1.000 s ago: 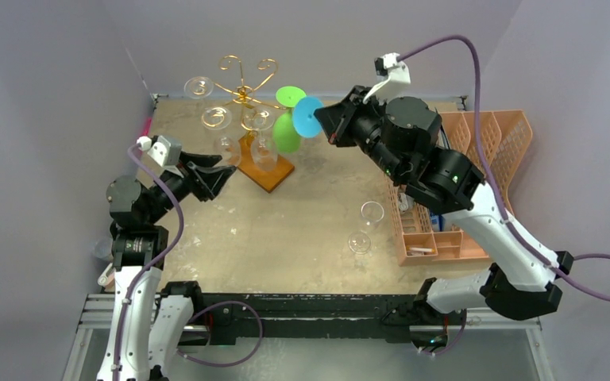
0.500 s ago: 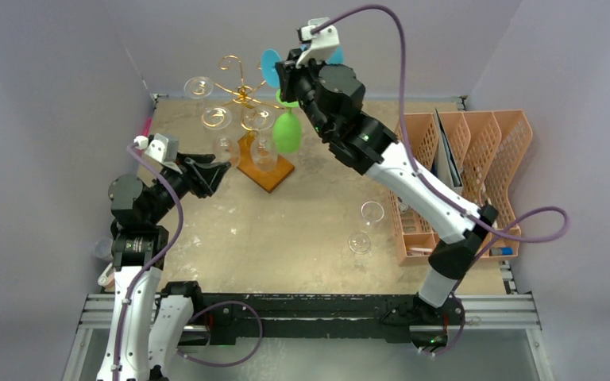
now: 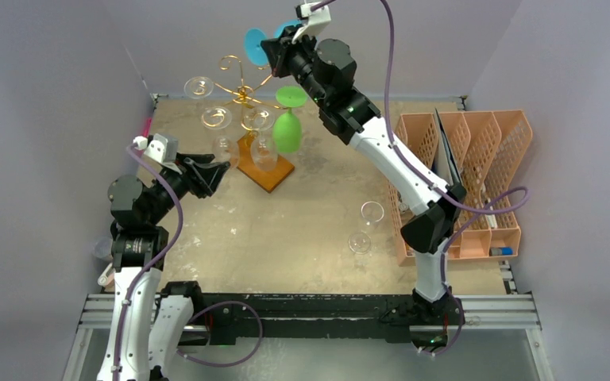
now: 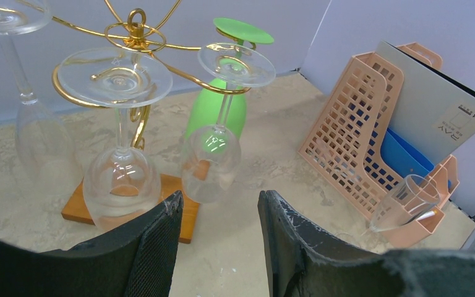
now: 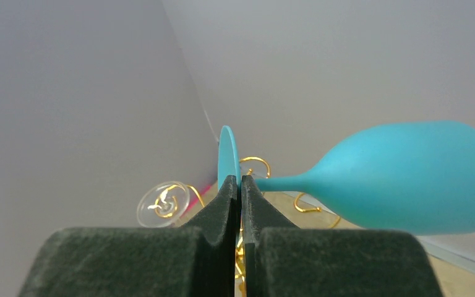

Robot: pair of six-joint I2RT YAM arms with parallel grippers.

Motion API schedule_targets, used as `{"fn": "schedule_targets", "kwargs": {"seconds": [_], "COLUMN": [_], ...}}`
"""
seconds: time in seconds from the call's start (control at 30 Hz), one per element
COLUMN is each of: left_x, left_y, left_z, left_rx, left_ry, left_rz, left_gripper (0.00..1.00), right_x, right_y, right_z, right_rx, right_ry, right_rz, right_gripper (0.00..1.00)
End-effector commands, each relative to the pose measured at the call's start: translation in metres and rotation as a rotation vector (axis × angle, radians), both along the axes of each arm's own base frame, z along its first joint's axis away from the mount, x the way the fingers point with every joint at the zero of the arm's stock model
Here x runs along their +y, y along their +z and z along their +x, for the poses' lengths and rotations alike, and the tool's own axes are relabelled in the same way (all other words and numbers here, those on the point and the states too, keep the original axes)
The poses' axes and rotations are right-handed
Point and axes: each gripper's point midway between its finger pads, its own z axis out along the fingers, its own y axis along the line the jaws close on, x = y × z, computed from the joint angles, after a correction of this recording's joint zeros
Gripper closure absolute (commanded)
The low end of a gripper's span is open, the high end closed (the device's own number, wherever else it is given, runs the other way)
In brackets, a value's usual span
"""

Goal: Place the wine glass upside down on the wine glass rack

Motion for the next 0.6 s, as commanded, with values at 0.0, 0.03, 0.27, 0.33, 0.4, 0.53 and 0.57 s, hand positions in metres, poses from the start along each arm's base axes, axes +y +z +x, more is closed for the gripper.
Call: {"fn": "schedule_targets", "kwargs": {"seconds": [0.0,0.03,0.27,0.33,0.4,0.53,0.57], "left_x": [0.001,0.001,0.001,0.001,0.001,0.001,0.001], "left_y": [0.02,0.02,0.02,0.019,0.019,0.019,0.018], "left_z": [-0.003,-0.003,-0.003,-0.002,-0.003,-0.002,-0.002], "left_rx": [-0.054,-0.054,-0.054,-0.052,-0.053,-0.05,-0.05], "left_ry": [0.009,0.009,0.008,0.009,0.007,0.007,0.007], "left_rz": [-0.002,-0.002,-0.004,-0.004,-0.004,-0.004,-0.004], "left_gripper": [0.53,0.53,0.53,0.53,0.53,0.53,0.53], "right_x": [0.005,0.006,0.019,0.024,0.029,0.038,0.039], "right_y": [0.04,0.038,0.031,0.028,0.023,0.009,0.006], "right_z": [-0.004,-0.002,0.008,0.011,0.014,0.025,0.027], "right_rx": [-0.045,-0.036,0.009,0.02,0.025,0.057,0.072], "right_ry": [0.143,0.163,0.28,0.31,0.346,0.39,0.394], "right_rz": [0.159,0.167,0.219,0.23,0.235,0.251,0.261], "right_gripper": [1.0,1.0,1.0,1.0,1.0,1.0,1.0]}}
